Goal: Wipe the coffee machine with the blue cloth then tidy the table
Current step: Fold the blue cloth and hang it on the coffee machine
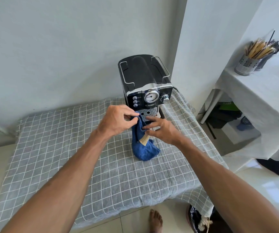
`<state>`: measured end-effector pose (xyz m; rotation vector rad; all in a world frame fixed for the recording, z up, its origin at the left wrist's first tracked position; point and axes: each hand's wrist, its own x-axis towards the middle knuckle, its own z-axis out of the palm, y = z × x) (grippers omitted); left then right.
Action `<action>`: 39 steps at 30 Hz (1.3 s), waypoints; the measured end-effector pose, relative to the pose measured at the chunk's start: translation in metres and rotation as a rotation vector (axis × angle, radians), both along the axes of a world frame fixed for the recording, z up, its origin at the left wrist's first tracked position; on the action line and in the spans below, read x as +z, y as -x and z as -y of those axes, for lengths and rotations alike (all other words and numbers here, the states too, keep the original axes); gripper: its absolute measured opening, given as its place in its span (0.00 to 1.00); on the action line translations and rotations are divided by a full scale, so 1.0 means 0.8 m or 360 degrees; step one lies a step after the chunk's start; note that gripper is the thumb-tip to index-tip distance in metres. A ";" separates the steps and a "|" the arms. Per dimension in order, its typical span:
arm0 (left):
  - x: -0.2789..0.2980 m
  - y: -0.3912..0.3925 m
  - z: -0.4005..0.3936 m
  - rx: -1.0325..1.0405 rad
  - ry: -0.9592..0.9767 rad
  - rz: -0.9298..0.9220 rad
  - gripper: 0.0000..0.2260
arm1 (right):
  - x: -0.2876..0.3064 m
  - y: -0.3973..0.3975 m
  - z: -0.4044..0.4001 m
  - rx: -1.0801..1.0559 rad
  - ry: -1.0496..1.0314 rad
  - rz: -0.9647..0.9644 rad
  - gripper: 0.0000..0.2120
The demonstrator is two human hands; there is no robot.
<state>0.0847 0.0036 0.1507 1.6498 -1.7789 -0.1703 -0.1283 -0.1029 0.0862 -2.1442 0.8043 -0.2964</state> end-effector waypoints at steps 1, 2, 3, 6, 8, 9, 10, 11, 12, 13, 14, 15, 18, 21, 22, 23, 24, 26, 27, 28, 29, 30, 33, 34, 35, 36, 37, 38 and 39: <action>-0.001 0.000 0.001 0.0004 0.0003 -0.0001 0.08 | -0.003 -0.002 0.000 0.0010 0.0076 -0.0019 0.10; -0.002 0.000 0.001 0.0010 0.0007 -0.0010 0.08 | -0.005 -0.004 -0.001 0.0013 0.0136 -0.0046 0.11; -0.002 0.000 0.001 0.0018 0.0009 -0.0025 0.08 | -0.008 -0.006 -0.001 0.0014 0.0172 -0.0076 0.11; -0.005 -0.004 0.001 0.0018 -0.0011 -0.0040 0.08 | -0.011 -0.003 -0.001 -0.0089 0.0157 -0.0015 0.11; -0.006 -0.009 0.000 0.0026 -0.0025 -0.0038 0.07 | -0.009 0.002 0.001 -0.0214 0.0101 0.0103 0.10; -0.007 -0.013 -0.002 0.0036 -0.0030 -0.0048 0.07 | -0.006 0.005 0.003 -0.0278 0.0070 0.0159 0.10; -0.008 -0.016 -0.004 0.0047 -0.0032 -0.0056 0.06 | -0.001 0.009 0.005 -0.0348 0.0037 0.0217 0.09; -0.011 -0.020 -0.006 0.0059 -0.0035 -0.0059 0.06 | 0.005 0.013 0.007 -0.0413 0.0002 0.0287 0.08; -0.013 -0.023 -0.008 0.0070 -0.0043 -0.0063 0.05 | 0.012 0.016 0.010 -0.0453 -0.0030 0.0362 0.08; -0.016 -0.025 -0.011 0.0081 -0.0052 -0.0073 0.05 | 0.020 0.018 0.013 -0.0461 -0.0039 0.0435 0.08; -0.018 -0.026 -0.012 0.0095 -0.0058 -0.0090 0.05 | 0.028 0.019 0.017 -0.0447 -0.0022 0.0492 0.08; -0.019 -0.026 -0.013 0.0112 -0.0057 -0.0114 0.06 | 0.035 0.018 0.019 -0.0430 0.0017 0.0527 0.07; -0.020 -0.024 -0.010 0.0165 -0.0030 -0.0174 0.07 | 0.051 0.017 0.027 -0.0388 0.0099 0.0592 0.06; -0.017 -0.022 -0.008 0.0206 0.0001 -0.0205 0.06 | 0.060 0.018 0.030 -0.0417 0.0073 0.0635 0.13; -0.016 -0.022 -0.008 0.0207 0.0006 -0.0205 0.06 | 0.062 0.020 0.030 -0.0426 0.0112 0.0619 0.14; -0.016 -0.023 -0.008 0.0204 0.0006 -0.0200 0.06 | 0.062 0.022 0.030 -0.0417 0.0174 0.0580 0.12; -0.016 -0.022 -0.007 0.0200 0.0006 -0.0197 0.07 | 0.061 0.024 0.030 -0.0394 0.0222 0.0542 0.11; -0.016 -0.021 -0.006 0.0191 0.0007 -0.0212 0.08 | 0.061 0.028 0.032 -0.0354 0.0233 0.0498 0.11; -0.016 -0.020 -0.005 0.0185 0.0007 -0.0222 0.08 | 0.062 0.029 0.033 -0.0342 0.0213 0.0473 0.11; -0.017 -0.020 -0.004 0.0178 0.0008 -0.0230 0.08 | 0.063 0.029 0.035 -0.0333 0.0188 0.0442 0.11; -0.019 -0.019 -0.003 0.0176 0.0008 -0.0242 0.07 | 0.064 0.030 0.037 -0.0329 0.0170 0.0407 0.11; -0.019 -0.019 -0.002 0.0186 0.0004 -0.0259 0.08 | 0.065 0.029 0.039 -0.0334 0.0150 0.0379 0.09; -0.014 -0.017 0.005 0.0289 0.0000 -0.0309 0.11 | 0.071 0.022 0.042 -0.0356 0.0050 0.0395 0.06; -0.009 -0.017 0.009 0.0331 0.0021 -0.0330 0.13 | 0.075 0.019 0.043 -0.0351 0.0003 0.0446 0.05; -0.002 -0.017 0.013 0.0365 0.0059 -0.0354 0.14 | 0.082 0.016 0.045 -0.0343 -0.0040 0.0512 0.05; 0.006 -0.017 0.016 0.0387 0.0112 -0.0369 0.15 | 0.090 0.013 0.048 -0.0340 -0.0060 0.0572 0.06; 0.015 -0.017 0.019 0.0402 0.0167 -0.0371 0.15 | 0.099 0.012 0.051 -0.0344 -0.0058 0.0617 0.07; 0.022 -0.018 0.020 0.0414 0.0212 -0.0365 0.16 | 0.107 0.012 0.054 -0.0348 -0.0046 0.0641 0.08; 0.027 -0.019 0.019 0.0426 0.0243 -0.0364 0.16 | 0.114 0.014 0.055 -0.0347 -0.0033 0.0648 0.10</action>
